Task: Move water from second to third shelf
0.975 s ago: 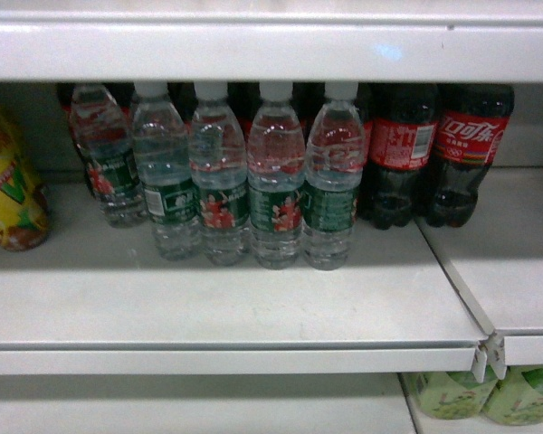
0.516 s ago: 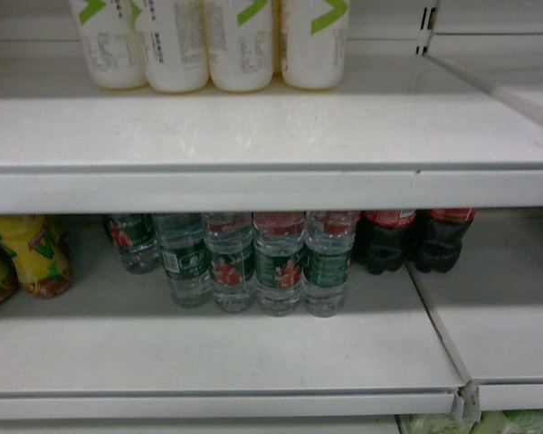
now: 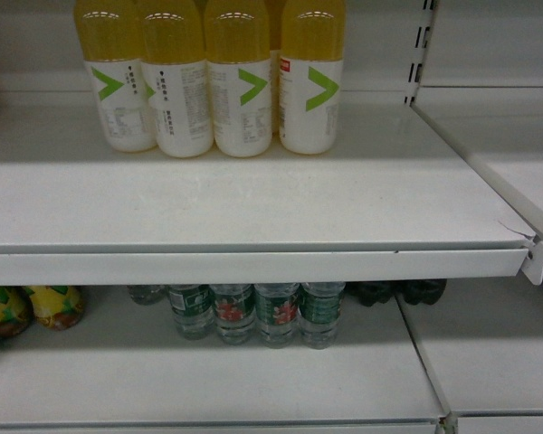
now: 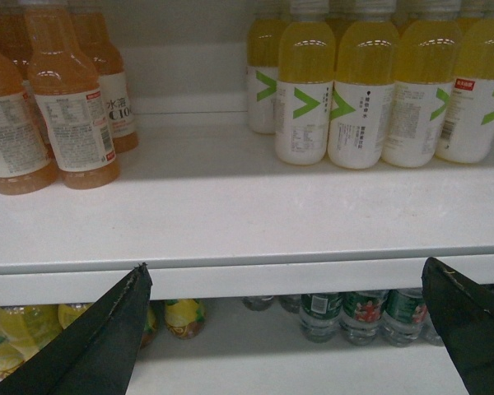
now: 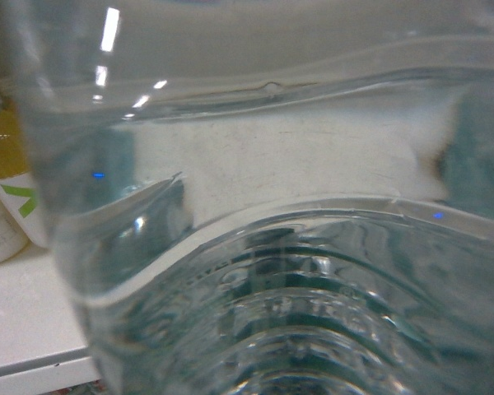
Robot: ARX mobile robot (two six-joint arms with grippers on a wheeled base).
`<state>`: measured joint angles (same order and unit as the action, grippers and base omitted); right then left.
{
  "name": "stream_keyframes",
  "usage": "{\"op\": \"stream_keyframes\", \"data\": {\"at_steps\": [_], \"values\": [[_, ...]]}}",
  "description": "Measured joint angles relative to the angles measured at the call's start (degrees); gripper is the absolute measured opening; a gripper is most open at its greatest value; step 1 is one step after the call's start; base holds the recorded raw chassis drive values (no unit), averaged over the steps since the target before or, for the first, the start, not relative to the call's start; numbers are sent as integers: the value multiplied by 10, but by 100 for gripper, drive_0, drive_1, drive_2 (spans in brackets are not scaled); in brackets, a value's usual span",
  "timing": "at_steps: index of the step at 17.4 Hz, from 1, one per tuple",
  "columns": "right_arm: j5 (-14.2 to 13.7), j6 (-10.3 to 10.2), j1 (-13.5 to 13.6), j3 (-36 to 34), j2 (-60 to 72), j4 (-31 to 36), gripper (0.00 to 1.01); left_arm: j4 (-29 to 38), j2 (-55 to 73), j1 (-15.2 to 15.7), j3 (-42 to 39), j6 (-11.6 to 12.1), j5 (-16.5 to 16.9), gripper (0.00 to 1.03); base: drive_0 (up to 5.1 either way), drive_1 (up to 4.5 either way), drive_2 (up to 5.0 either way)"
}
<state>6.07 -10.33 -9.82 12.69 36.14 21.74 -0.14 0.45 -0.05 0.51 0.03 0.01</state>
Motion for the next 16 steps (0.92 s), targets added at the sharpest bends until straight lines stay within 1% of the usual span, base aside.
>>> {"op": "stream_keyframes", "data": {"at_steps": [16], "values": [[-2,0,-1,0,0,-3,41,0,0,0,0,0,0,98,0,0,0]]}}
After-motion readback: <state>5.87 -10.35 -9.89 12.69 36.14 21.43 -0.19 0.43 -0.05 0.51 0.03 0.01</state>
